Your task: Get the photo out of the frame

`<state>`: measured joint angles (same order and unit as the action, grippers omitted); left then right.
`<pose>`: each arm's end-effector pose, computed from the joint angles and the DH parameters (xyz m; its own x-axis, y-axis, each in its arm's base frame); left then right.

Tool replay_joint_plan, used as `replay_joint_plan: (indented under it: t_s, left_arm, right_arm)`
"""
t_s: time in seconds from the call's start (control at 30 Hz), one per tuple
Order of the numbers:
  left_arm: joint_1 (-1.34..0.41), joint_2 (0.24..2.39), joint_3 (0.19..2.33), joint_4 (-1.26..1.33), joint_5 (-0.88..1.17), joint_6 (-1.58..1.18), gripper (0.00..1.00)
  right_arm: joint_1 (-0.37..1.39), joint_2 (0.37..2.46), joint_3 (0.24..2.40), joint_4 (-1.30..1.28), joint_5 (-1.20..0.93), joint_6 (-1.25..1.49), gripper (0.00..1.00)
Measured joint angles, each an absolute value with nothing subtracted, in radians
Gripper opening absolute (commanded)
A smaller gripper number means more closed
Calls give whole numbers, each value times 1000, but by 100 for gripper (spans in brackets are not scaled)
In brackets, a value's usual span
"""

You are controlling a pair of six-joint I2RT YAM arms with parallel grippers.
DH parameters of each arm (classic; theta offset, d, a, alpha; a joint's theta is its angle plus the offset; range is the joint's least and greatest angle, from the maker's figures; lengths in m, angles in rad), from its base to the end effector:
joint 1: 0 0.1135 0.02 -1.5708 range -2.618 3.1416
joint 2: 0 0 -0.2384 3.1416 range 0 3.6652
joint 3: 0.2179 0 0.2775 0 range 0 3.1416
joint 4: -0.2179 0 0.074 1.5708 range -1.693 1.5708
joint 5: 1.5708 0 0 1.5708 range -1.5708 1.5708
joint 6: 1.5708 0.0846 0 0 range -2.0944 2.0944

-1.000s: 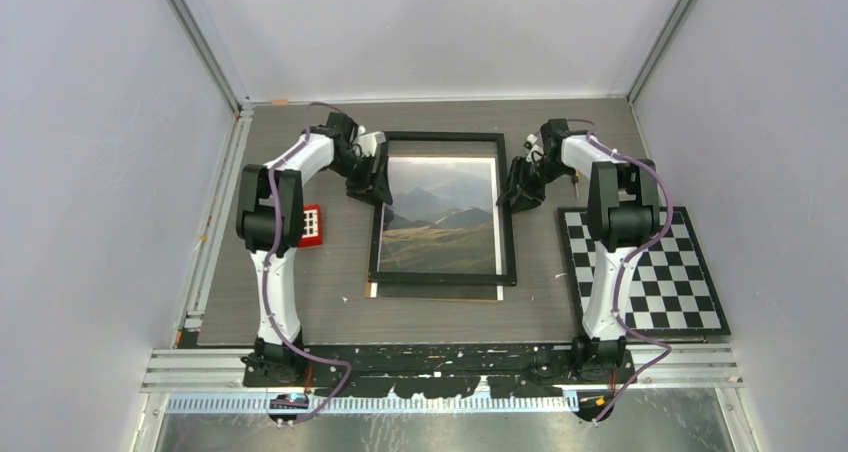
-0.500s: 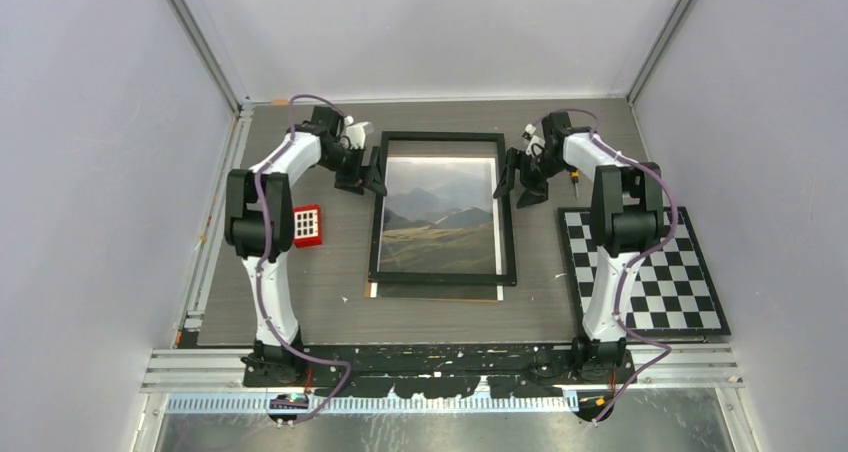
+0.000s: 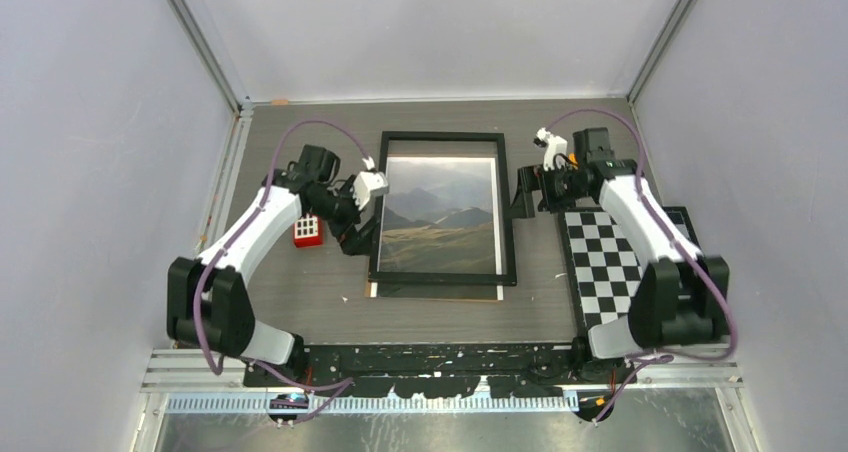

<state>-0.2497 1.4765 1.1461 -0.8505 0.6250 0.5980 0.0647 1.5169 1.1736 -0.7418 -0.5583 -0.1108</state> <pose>0.3051 -0.1289 0.1878 -0.5066 0.6004 -0.6188 0.8483 0.4753 -0.2333 0.3469 0.0674 0.1879 -0.8437 -0.1486 -0.5158 -0.3973 0.8190 0.4140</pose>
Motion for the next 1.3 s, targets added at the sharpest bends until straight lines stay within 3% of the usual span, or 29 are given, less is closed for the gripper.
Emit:
replay_joint_plan:
  t_s: [0.17, 0.33, 0.53, 0.7, 0.93, 1.3]
  left_arm:
    - [-262, 1295, 966, -814, 581, 740, 100]
    - [-266, 1119, 813, -744, 543, 851, 100]
    - [-323, 1082, 746, -714, 527, 952, 100]
    - [-358, 1116, 733, -667, 507, 922, 100]
    - [-360, 1195, 774, -636, 487, 828, 100]
    - [-361, 1200, 786, -608, 464, 765, 100]
  right_arm:
    - [65, 1226, 993, -685, -547, -255, 100]
    - [65, 1073, 889, -651, -564, -369, 100]
    - [109, 1003, 785, -695, -621, -623, 100]
    - [269, 878, 633, -719, -591, -767, 100]
    - [467, 875, 524, -678, -467, -839, 99]
    - [564, 1026, 490, -515, -296, -870, 100]
